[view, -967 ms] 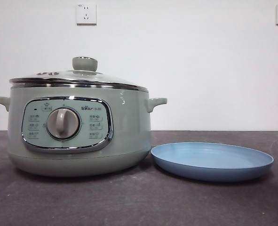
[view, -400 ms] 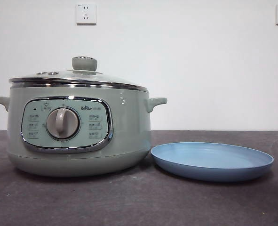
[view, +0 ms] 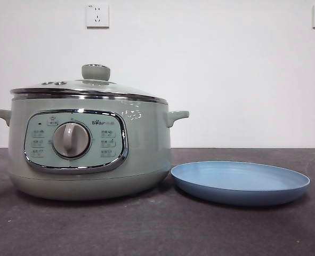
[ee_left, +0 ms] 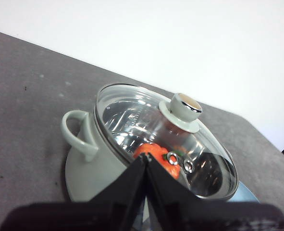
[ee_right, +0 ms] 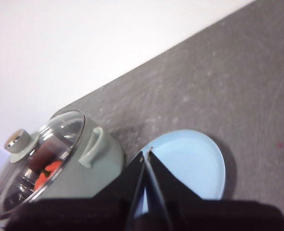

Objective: Take the pumpkin out from the steamer,put the pumpkin in the blue plate,close the lid

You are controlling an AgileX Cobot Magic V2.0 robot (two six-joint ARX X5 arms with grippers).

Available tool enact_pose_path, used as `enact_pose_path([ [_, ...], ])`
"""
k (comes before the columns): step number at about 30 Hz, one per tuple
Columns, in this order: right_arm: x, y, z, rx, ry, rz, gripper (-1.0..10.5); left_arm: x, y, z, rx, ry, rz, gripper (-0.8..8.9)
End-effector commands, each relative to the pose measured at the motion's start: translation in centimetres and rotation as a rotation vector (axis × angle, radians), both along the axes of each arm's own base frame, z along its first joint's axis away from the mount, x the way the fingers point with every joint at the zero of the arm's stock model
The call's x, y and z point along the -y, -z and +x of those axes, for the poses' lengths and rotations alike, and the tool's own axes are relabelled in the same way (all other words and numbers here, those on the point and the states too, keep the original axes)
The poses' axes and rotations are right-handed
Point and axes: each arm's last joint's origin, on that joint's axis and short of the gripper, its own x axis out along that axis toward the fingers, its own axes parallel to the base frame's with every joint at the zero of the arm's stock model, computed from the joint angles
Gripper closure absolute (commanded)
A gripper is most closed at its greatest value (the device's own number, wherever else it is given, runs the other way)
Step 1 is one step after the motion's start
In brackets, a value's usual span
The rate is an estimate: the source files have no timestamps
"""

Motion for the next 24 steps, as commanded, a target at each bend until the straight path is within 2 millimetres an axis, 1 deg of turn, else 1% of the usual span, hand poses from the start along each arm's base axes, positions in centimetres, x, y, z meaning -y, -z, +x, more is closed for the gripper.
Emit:
enact_pose_path([
  [1, 0.0, -2.2, 0.2, 0.051, -0.013, -0.071, 9.6, 0.0, -1.4, 0.6, 0.005, 0.011, 0.064, 8.22],
  [8, -0.1, -6.5, 1.4, 0.08, -0.042, -0.213, 9.5, 0.2, -5.8, 2.3, 0.014, 0.08, 0.192, 8.22],
  [13, -0.2, -9.1, 2.8, 0.037, -0.08, -0.33, 9.5, 0.5, -8.5, 3.7, 0.002, 0.184, 0.242, 8.21],
  [18, -0.3, -10.8, 4.1, -0.033, -0.141, -0.424, 9.4, 0.7, -10.1, 5.2, -0.042, 0.27, 0.262, 8.16],
  [20, -0.4, -11.3, 4.6, -0.044, -0.181, -0.423, 8.7, 0.8, -10.6, 5.7, -0.058, 0.298, 0.257, 8.05],
  [21, -0.5, -11.5, 4.9, -0.048, -0.189, -0.42, 8.0, 0.8, -10.7, 6.0, -0.064, 0.307, 0.253, 7.63],
  [24, -0.6, -11.8, 5.3, -0.052, -0.204, -0.41, 6.3, 0.9, -11.1, 6.6, -0.072, 0.325, 0.246, 5.11],
])
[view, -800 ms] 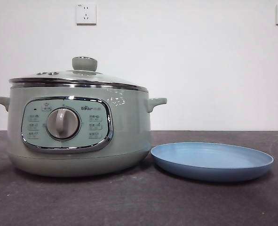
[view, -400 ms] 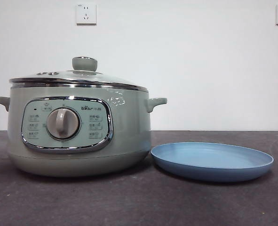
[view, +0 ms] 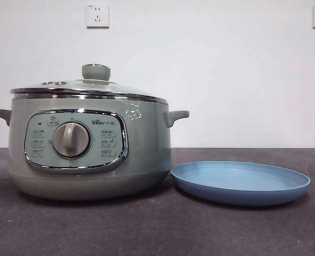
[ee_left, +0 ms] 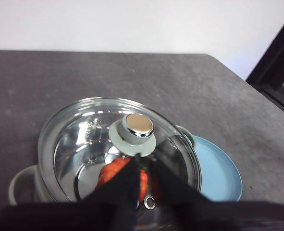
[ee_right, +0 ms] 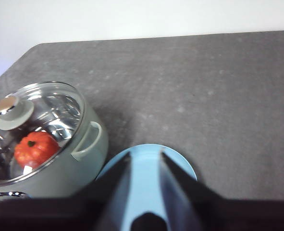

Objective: Take the pumpkin out from the steamer,put the pumpkin in the blue plate,close the lid

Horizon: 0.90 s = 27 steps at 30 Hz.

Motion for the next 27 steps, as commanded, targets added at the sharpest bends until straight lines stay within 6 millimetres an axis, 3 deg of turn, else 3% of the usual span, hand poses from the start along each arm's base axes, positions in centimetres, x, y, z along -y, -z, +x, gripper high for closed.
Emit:
enact_pose_path([
  [1, -0.1, -0.3, 0.3, 0.009, -0.018, -0.009, 5.9, 0.1, -0.3, 0.3, 0.01, 0.018, 0.008, 4.59],
  [11, -0.1, 0.0, 0.8, -0.014, -0.021, -0.005, 5.4, 1.4, -0.7, 3.6, -0.057, 0.052, 0.025, 4.59],
  [19, -0.1, 0.3, 1.0, -0.041, -0.021, -0.007, 5.4, 4.6, -1.4, 8.0, -0.082, 0.061, 0.14, 4.59],
  [27, -0.1, 0.6, 1.1, -0.071, -0.021, -0.008, 5.4, 8.5, 0.3, 11.7, -0.123, 0.056, 0.282, 4.59],
])
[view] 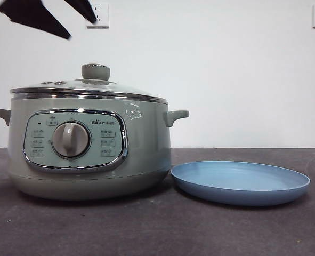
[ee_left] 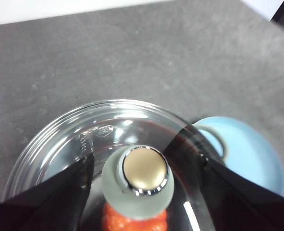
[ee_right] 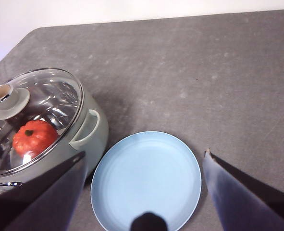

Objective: Take the pumpkin out from the steamer,put the pumpkin in the blue plate,close the lid

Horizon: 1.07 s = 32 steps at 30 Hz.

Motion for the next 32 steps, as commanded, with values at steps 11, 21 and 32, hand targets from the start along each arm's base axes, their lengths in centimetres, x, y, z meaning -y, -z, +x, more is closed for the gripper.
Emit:
enact_pose_path([
  [11, -0.1, 0.1, 0.2, -0.01, -0.002, 0.001, 5.4, 3.5, 4.1, 2.8, -0.069, 0.003, 0.131, 4.59],
  [21, -0.1, 0.1, 0.4, -0.015, -0.002, 0.0, 5.4, 3.7, 4.7, 2.7, -0.101, 0.026, 0.168, 4.69],
  [32, -0.1, 0.1, 0.4, -0.016, -0.002, 0.0, 5.4, 3.7, 4.7, 2.7, -0.089, 0.047, 0.194, 8.22],
])
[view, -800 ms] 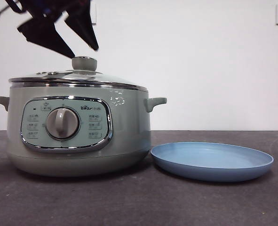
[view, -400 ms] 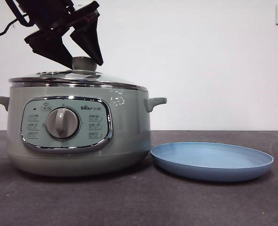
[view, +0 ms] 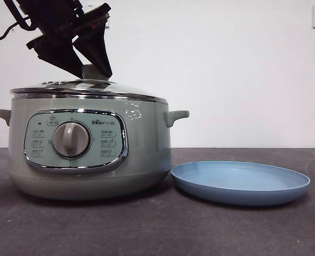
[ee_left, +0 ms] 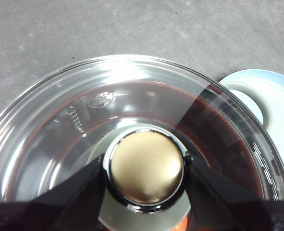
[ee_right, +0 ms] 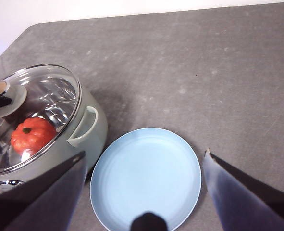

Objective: Take the pumpkin out from the steamer,put the pumpkin in the blue plate,close the lid

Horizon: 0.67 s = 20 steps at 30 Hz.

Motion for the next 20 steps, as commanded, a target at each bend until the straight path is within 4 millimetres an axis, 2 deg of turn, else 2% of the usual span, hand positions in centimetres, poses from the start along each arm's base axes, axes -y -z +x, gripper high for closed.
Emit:
enact_pose_path([
  [1, 0.0, -0.1, 0.0, 0.004, -0.003, 0.001, 5.4, 0.1, 0.2, 0.0, 0.008, 0.029, 0.022, 8.22],
  [5, 0.0, -0.1, 0.0, 0.001, -0.003, 0.0, 5.4, 0.1, -0.1, 0.1, 0.043, 0.005, 0.034, 8.22],
  [11, 0.0, 0.0, 0.1, -0.015, 0.01, 0.025, 5.4, -0.3, -1.9, -0.5, 0.137, -0.016, 0.004, 8.22],
  [16, -0.3, -0.1, 0.4, -0.006, -0.004, 0.036, 5.4, -1.2, -4.3, -2.1, 0.229, -0.055, -0.011, 8.22],
  [20, -1.0, -0.1, 1.2, 0.001, -0.105, 0.084, 5.4, -2.1, -6.5, -4.1, 0.308, -0.071, -0.041, 8.22],
])
